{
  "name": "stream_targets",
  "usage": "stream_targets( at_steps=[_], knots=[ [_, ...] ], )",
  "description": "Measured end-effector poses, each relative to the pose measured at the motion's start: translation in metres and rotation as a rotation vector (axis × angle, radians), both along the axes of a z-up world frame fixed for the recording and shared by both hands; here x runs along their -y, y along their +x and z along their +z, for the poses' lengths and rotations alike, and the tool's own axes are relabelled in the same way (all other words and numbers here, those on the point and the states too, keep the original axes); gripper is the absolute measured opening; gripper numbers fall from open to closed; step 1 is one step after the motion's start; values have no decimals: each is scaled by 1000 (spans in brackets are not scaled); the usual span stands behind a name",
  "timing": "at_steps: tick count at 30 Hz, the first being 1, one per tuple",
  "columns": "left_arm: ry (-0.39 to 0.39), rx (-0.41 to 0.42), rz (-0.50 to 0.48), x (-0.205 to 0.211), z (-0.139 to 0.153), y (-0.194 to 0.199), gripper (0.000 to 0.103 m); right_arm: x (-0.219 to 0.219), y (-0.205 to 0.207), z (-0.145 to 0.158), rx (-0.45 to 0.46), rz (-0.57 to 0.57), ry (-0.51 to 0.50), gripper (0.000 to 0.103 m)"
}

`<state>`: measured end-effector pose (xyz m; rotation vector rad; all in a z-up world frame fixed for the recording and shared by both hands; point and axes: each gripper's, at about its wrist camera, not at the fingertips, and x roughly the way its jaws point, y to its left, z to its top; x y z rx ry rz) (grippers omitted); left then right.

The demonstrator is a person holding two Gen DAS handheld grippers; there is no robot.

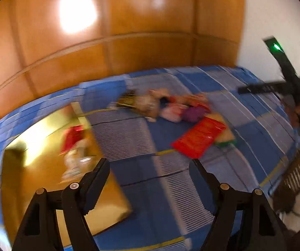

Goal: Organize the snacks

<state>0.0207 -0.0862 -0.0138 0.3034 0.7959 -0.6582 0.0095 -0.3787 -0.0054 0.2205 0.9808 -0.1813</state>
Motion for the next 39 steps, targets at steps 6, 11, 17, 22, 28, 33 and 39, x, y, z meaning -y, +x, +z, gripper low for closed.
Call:
stream_targets(
  at_steps=[6,11,17,22,28,33,39],
  knots=[
    [59,-93,-150,61,-28,15,79,37,-4,-32,-34,-72,142,50],
    [83,-141,-201,97,-46,33,79,42,-1,-36,-40,-85,191,50],
    [119,-171,-283,129,-62,51,79,43,0,-34,-29,-82,209,50],
    [137,-194,-359,148,-71,60,79,45,2,-36,-32,-84,223,51],
    [110,-233,-350,153,-83,69,54,42,3,-35,-35,-75,200,51],
    [63,-264,-230,132,-79,62,43,39,4,-37,-53,-65,164,51],
    [68,-243,-119,95,-78,22,43,31,7,-44,-95,-34,141,51]
  ],
)
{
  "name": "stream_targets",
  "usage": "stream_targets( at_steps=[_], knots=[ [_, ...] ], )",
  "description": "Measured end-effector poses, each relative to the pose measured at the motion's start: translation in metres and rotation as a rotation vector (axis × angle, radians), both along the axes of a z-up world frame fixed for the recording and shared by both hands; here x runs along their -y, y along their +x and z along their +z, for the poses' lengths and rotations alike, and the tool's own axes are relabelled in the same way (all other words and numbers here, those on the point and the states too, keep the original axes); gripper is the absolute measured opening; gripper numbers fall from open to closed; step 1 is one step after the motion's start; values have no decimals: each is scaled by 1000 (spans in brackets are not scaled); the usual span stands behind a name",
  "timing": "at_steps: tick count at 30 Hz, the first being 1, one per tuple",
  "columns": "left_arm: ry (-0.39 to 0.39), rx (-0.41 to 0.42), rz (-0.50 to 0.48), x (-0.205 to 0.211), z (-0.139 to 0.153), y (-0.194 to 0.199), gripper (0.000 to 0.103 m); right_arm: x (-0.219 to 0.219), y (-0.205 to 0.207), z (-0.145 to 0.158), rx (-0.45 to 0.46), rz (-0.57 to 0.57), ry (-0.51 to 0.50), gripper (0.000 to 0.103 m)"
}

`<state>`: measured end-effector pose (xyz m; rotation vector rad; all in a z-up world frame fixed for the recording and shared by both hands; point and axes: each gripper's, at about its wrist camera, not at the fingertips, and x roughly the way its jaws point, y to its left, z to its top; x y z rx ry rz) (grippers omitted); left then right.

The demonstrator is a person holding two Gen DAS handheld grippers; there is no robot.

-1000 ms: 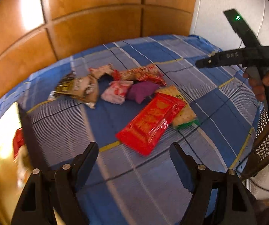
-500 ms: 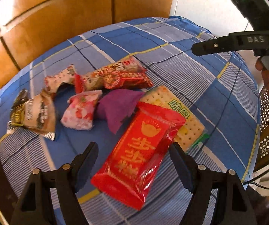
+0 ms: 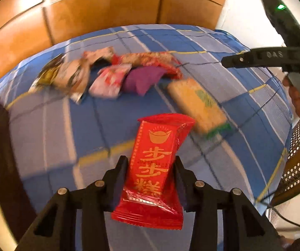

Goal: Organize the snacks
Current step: 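Place the red bar in the gold tray with the left gripper while the right gripper grasps the cracker pack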

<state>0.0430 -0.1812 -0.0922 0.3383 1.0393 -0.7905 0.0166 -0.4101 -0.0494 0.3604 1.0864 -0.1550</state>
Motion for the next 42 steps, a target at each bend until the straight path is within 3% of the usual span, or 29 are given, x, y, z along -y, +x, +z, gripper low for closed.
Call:
stream_targets(
  at_steps=[5,9,12,19,21,22,27,31,36,42],
  knots=[
    [-47,2,78,-32,-4,-17,44,-22,6,-8,-45,94,29,51],
    [-50,23,84,-32,-6,-22,44,-47,8,-9,-41,149,66,52],
    [-69,27,81,-33,-6,-22,44,-64,12,-12,-37,141,95,66],
    [-104,21,93,-40,-4,-23,44,-94,28,-36,-70,82,52,69],
    [-109,24,92,-41,-3,-23,44,-103,25,-37,-49,90,-21,60],
    [-111,24,93,-42,-3,-24,43,-108,24,-37,-48,91,-66,49],
    [-152,-11,112,-52,6,-22,43,-118,12,-40,-21,141,-133,47],
    [-230,-8,135,-70,30,-24,43,-115,10,-41,-22,178,-110,48],
    [-344,35,225,-107,74,-20,43,-119,9,-42,-4,186,-147,47],
    [-409,36,467,-179,92,7,43,-121,6,-39,24,187,-153,47]
  ],
)
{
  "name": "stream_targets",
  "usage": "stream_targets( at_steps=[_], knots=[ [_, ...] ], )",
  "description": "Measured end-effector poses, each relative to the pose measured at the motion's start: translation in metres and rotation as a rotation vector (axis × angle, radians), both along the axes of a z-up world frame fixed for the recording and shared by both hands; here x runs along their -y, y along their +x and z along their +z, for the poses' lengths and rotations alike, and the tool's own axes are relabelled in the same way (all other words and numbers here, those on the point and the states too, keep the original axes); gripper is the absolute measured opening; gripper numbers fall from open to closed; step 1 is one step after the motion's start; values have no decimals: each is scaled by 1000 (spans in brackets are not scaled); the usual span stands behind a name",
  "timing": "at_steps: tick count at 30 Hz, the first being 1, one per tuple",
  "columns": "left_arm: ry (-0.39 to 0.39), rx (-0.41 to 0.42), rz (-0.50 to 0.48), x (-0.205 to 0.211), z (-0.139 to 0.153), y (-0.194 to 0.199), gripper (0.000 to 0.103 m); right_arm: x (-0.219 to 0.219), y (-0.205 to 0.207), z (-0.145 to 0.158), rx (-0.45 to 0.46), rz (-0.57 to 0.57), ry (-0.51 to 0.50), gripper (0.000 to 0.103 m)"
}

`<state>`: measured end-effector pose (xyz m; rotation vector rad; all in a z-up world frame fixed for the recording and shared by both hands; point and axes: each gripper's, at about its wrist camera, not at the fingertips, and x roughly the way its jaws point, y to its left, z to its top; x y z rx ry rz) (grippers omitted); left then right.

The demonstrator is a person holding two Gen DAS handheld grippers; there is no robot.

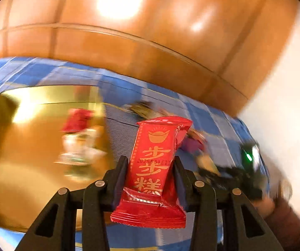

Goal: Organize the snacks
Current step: 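Place the red bar in the gold tray with the left gripper while the right gripper grasps the cracker pack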

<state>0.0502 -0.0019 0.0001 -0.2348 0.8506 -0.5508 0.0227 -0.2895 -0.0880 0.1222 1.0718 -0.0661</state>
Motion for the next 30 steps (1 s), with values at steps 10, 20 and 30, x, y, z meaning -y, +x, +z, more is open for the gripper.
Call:
stream_targets(
  at_steps=[10,20,30],
  knots=[
    [104,-33,84,-47,-34,16,44,0,-1,2,17,-5,-2,47],
    [86,-97,59,-38,-59,15,53,-1,0,3,10,-11,-7,47],
    [137,-86,75,-31,-56,-1,53,-3,-1,3,14,-12,-23,47]
  ],
)
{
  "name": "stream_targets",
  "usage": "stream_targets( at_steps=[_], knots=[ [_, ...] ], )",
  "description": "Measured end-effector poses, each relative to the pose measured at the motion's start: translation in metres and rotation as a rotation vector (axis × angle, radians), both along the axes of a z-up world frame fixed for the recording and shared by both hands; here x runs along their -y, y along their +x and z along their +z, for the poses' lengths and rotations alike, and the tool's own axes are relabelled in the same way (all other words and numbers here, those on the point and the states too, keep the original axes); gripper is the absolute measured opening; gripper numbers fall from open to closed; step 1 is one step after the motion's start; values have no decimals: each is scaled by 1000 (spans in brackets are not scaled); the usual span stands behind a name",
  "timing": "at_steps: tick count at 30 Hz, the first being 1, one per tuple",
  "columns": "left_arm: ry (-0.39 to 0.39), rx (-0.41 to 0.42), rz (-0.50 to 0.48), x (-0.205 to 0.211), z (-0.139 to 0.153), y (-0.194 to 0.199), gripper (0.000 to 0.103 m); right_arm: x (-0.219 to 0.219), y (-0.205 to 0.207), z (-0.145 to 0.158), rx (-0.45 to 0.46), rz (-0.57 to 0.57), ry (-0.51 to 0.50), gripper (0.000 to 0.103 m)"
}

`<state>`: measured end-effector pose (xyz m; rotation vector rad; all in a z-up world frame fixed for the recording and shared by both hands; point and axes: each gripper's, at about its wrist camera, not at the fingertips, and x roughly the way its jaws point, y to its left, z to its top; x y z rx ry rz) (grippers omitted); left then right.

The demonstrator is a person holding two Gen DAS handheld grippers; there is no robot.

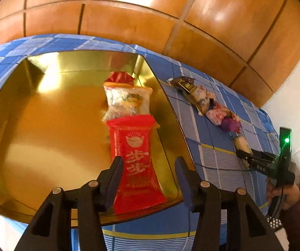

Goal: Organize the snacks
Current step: 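Place the red bar in the gold tray with the left gripper while the right gripper grasps the cracker pack, then carry the cracker pack into the gold tray and open the right gripper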

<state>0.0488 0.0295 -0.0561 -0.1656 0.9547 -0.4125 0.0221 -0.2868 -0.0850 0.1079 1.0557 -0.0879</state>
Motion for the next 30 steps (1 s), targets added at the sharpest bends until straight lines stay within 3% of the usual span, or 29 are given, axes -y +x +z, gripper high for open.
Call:
stream_targets(
  at_steps=[3,9,23,30],
  knots=[
    [117,35,113,-3,8,0,53,-1,-1,1,2,-4,-7,47],
    [176,66,231,-17,17,-3,53,-5,-7,2,-1,-3,-8,47],
    [196,67,263,-30,14,-6,54,-26,-15,8,-17,27,61,47],
    [194,68,287,-40,13,-8,56,-40,-5,19,-9,51,223,47]
  ],
)
